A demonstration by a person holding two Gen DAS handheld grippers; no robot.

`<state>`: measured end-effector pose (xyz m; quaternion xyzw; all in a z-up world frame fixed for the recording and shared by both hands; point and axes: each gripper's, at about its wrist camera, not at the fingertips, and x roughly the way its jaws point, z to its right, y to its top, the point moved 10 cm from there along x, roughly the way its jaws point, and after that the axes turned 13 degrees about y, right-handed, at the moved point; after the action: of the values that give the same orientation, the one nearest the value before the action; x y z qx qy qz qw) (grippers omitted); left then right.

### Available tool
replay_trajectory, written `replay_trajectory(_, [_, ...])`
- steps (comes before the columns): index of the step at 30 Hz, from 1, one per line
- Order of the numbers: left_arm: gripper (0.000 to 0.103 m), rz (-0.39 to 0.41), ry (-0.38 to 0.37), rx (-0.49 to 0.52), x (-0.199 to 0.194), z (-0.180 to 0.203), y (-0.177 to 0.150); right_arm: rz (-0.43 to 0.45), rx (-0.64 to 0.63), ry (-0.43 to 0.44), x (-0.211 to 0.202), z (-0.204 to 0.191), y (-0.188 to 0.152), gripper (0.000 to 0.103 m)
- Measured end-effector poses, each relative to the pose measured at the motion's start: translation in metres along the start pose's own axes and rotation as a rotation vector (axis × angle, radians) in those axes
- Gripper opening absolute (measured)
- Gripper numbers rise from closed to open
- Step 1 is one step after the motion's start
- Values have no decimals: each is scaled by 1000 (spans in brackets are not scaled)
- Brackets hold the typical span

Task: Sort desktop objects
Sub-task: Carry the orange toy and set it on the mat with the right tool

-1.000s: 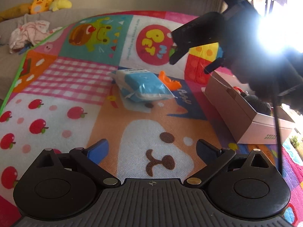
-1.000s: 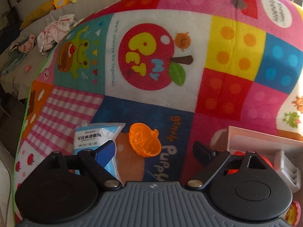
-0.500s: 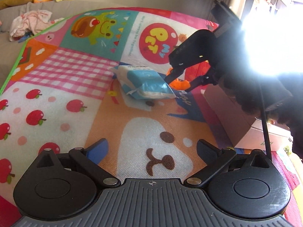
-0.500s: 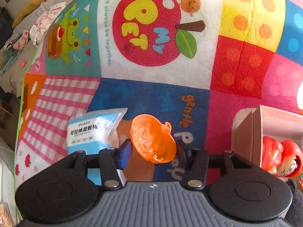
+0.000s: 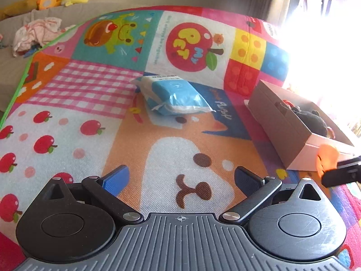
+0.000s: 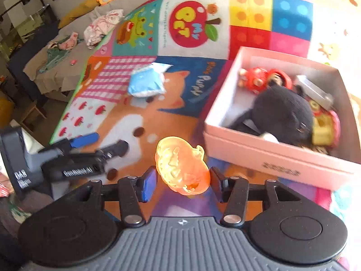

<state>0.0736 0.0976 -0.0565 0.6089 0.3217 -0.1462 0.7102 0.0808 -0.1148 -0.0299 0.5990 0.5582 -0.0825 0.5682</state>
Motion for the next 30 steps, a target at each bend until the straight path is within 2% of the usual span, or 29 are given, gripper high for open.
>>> replay_trajectory(5, [102,-10,44,62,5,9,2,64,47,-107,-21,44,-25,50])
replay_trajectory(9, [102,-11,64,64,14,17,9,86,34,-137,-27,58,-32,51])
replay_trajectory(11, [102,-1,76,71,16,21,15,91,26,-147,-29,62,-34,56])
replay_trajectory(17, [102,9,68,83,15,30,24,239,53,-174,-67,78,-14,61])
replay_trajectory(21, [102,-8,56,74,17,32,29,350,119,-243,-89,107,7,61])
replay_trajectory(23, [102,-10,59,63,21,32,36,366,148,-283,-87,124,17,58])
replay_trajectory(25, [102,10,67,65,23,34,45,356,178,-325,-77,140,24,46])
replay_trajectory(28, [102,34,84,67,28,33,57,328,190,-333,-57,149,30,40])
replay_trajectory(30, [102,35,90,61,31,31,62,325,183,-365,-49,149,34,40])
